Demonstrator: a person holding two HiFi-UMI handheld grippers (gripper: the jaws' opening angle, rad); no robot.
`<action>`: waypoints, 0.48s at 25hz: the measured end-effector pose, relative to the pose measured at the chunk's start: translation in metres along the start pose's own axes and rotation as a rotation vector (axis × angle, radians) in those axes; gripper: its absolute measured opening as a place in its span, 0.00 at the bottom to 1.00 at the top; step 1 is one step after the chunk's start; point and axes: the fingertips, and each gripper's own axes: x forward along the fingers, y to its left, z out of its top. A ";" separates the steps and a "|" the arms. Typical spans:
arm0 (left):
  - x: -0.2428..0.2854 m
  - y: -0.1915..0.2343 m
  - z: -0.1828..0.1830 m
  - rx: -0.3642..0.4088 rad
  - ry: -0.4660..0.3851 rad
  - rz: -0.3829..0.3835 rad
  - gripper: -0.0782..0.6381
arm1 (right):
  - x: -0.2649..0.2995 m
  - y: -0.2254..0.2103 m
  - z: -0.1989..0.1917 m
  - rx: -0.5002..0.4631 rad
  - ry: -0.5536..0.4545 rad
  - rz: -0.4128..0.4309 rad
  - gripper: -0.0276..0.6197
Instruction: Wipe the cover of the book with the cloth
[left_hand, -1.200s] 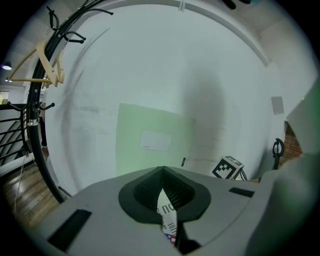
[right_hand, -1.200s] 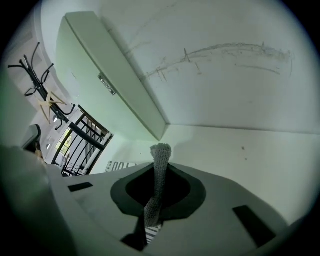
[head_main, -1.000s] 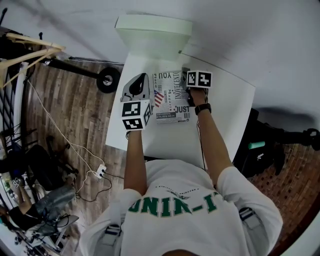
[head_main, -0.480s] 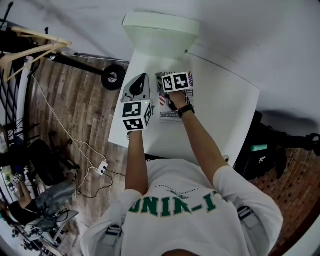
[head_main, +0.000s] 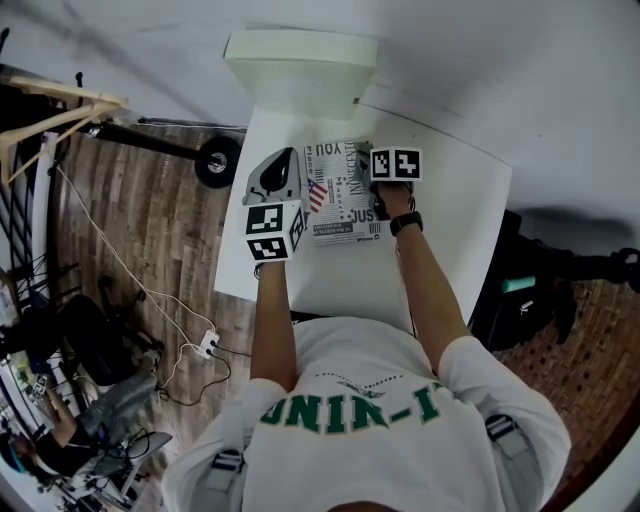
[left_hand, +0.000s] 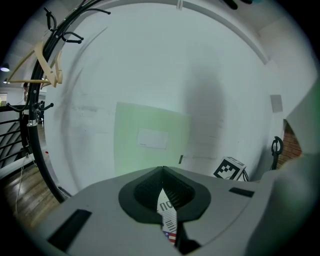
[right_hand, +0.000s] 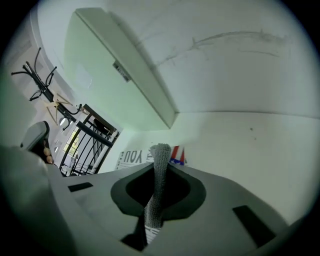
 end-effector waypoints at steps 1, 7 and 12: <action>0.001 -0.002 0.000 0.000 0.000 -0.005 0.13 | -0.005 -0.008 0.001 0.012 -0.007 -0.010 0.09; 0.002 -0.003 0.002 -0.003 -0.004 -0.006 0.13 | -0.010 -0.019 0.003 0.070 -0.023 -0.037 0.09; -0.009 0.011 -0.001 -0.011 -0.006 0.029 0.13 | 0.008 0.047 -0.009 0.022 0.009 0.102 0.09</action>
